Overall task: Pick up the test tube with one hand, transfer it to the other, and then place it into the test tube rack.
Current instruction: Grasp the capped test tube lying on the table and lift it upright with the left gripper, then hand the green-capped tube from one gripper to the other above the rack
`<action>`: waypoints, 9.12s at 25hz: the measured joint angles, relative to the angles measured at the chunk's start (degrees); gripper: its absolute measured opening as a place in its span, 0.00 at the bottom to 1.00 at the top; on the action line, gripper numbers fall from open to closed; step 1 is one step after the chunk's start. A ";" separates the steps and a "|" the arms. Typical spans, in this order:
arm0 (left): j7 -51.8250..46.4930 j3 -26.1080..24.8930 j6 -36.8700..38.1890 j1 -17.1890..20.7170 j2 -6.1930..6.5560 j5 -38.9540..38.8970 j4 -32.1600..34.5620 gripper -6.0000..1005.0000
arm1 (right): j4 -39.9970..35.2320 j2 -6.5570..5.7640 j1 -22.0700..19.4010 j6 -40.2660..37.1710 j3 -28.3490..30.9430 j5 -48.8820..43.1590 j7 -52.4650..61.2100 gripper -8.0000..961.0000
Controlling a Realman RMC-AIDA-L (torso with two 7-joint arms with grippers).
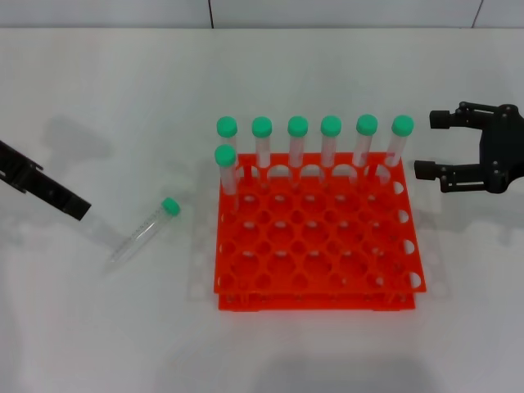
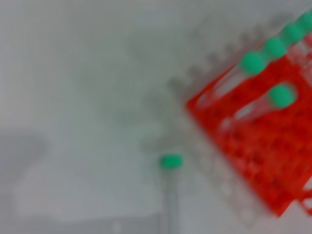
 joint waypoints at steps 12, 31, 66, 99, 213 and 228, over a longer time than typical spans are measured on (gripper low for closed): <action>-2.90 0.48 -5.65 -3.28 -7.60 14.53 -3.69 0.82 | -1.12 0.28 -0.41 0.21 0.26 0.34 0.10 0.88; -8.16 7.18 -10.43 -4.10 -11.67 18.13 -6.90 0.82 | -1.34 -0.29 -3.32 -7.07 0.96 0.09 -2.96 0.88; -11.12 10.85 -17.27 -3.71 -13.84 18.98 -10.35 0.71 | -1.18 -0.22 -6.29 -7.16 0.94 -0.19 -4.97 0.88; -11.72 14.45 -19.25 -5.14 -13.77 19.17 -13.49 0.24 | -1.36 1.03 -7.29 -7.23 2.58 0.50 -5.05 0.88; 52.75 9.79 -32.26 -4.61 -14.09 -30.11 -24.53 0.20 | 23.35 6.16 6.78 -8.26 14.92 5.45 -10.98 0.87; 53.96 10.15 -32.63 -5.74 -14.22 -30.25 -26.75 0.20 | 23.74 6.26 6.76 -7.49 14.87 5.98 -11.81 0.82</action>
